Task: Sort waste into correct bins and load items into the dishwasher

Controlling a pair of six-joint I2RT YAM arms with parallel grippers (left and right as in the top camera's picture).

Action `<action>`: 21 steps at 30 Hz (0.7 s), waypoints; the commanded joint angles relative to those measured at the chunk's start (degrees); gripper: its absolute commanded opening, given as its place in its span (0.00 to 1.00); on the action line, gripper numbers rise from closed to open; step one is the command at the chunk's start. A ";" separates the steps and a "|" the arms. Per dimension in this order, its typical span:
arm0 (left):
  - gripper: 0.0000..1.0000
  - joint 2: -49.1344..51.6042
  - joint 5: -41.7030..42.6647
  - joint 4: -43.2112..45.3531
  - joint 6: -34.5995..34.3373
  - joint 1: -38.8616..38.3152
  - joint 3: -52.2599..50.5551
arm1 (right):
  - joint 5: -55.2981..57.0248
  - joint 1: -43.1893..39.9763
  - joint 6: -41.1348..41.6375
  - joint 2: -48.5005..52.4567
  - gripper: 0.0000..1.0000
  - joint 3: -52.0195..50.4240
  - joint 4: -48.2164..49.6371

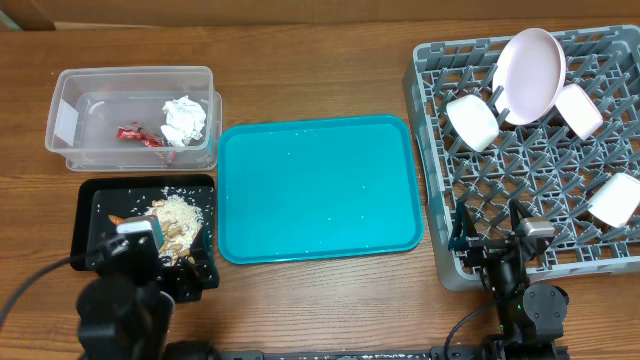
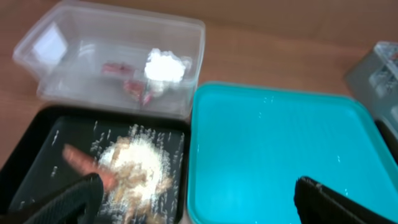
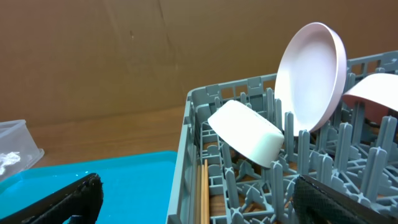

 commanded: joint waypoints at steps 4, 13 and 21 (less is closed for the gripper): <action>1.00 -12.96 0.04 17.29 2.69 -1.03 -20.72 | -0.09 -0.15 -0.13 -0.63 1.00 -0.57 0.50; 1.00 -22.62 -0.02 47.91 3.96 -2.71 -40.72 | -0.09 -0.15 -0.13 -0.63 1.00 -0.57 0.50; 1.00 -22.67 2.36 53.62 7.13 -2.86 -47.71 | -0.09 -0.15 -0.13 -0.63 1.00 -0.57 0.50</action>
